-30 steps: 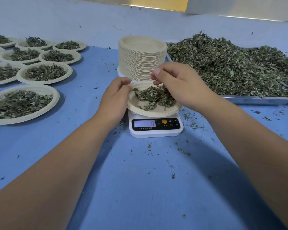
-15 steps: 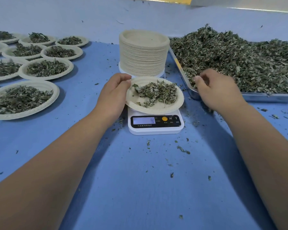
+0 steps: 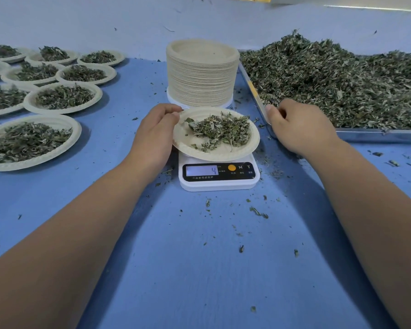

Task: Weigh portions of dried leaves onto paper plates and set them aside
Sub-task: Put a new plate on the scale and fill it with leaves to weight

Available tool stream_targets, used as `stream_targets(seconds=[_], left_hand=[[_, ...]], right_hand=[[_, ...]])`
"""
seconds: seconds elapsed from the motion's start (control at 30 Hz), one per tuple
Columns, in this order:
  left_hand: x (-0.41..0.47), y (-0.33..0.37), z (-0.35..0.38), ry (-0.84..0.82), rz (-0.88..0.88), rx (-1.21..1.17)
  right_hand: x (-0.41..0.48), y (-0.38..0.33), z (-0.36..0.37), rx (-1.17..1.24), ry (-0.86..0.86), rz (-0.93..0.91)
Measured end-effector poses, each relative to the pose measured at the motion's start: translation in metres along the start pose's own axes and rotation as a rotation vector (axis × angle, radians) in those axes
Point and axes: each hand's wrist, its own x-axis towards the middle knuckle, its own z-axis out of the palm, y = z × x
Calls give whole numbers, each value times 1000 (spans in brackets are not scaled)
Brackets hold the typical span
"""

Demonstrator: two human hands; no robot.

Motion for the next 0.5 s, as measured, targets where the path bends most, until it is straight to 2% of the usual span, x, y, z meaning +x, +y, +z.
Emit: stream_targets(seconds=[0.13, 0.2, 0.27, 0.4, 0.5], left_hand=[[1, -1, -1, 35, -13, -33], [2, -2, -1, 35, -29, -34], [3, -2, -2, 35, -38, -38], [1, -1, -2, 22, -36, -52], [1, -1, -2, 27, -46, -61]], right_hand=[[27, -5, -2, -56, -326, 55], [35, -11, -3, -57, -385, 83], [36, -12, 2, -80, -341, 61], [21, -7, 10, -84, -23, 56], [20, -7, 8, -53, -54, 52]])
